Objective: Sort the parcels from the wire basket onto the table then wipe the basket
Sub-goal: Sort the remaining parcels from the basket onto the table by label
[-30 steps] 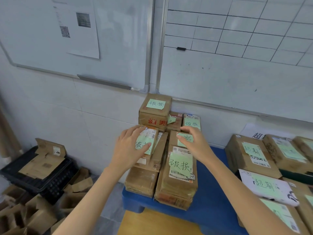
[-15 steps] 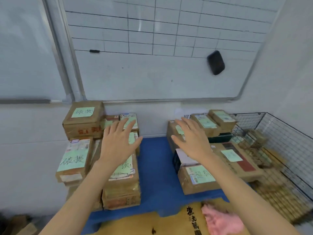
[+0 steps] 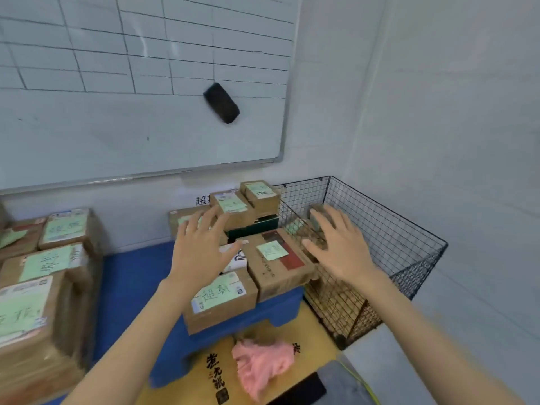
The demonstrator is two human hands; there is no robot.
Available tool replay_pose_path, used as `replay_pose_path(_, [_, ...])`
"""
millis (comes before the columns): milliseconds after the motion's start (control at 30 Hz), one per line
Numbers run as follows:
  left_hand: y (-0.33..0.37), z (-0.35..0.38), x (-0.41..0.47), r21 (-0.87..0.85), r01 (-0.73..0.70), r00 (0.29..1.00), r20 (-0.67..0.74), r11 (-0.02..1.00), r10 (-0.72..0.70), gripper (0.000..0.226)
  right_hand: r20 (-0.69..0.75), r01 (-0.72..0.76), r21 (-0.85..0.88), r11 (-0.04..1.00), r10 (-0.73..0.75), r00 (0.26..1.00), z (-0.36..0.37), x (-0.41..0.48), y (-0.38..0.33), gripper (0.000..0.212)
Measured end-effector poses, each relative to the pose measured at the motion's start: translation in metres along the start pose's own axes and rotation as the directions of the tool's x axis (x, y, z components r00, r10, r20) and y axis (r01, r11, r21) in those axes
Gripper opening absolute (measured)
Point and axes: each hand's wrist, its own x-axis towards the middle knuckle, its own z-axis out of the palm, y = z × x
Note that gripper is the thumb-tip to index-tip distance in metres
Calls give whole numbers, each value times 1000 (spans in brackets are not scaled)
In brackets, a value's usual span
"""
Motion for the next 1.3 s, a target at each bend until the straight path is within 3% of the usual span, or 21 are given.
replay_pose_path(233, [131, 31, 29, -29, -58, 998, 33, 998, 59, 75, 14, -110, -60, 992, 111, 994, -34, -32, 132, 74])
replay_pose_path(367, [187, 42, 45, -56, -86, 995, 47, 995, 89, 78, 11, -152, -39, 988, 153, 988, -42, -42, 185, 90])
replay_pose_path(467, [217, 48, 60, -52, -101, 993, 53, 994, 104, 77, 9, -179, -41, 983, 180, 984, -39, -37, 219, 75])
replay_pose_path(600, [241, 65, 80, -57, -112, 990, 73, 992, 116, 78, 18, -180, -11, 984, 180, 984, -27, -19, 248, 74])
replay_pose_path(933, [293, 132, 176, -81, -102, 988, 105, 992, 110, 86, 121, -54, 58, 997, 47, 992, 8, 80, 314, 76])
replay_pose_path(1133, [308, 170, 233, -79, -78, 981, 173, 994, 91, 89, 257, 28, 41, 999, -37, 966, 30, 137, 349, 81])
replay_pose_path(1300, [307, 195, 262, -72, -64, 969, 233, 995, 79, 71, 335, 92, 100, 991, -121, 935, 55, 173, 361, 84])
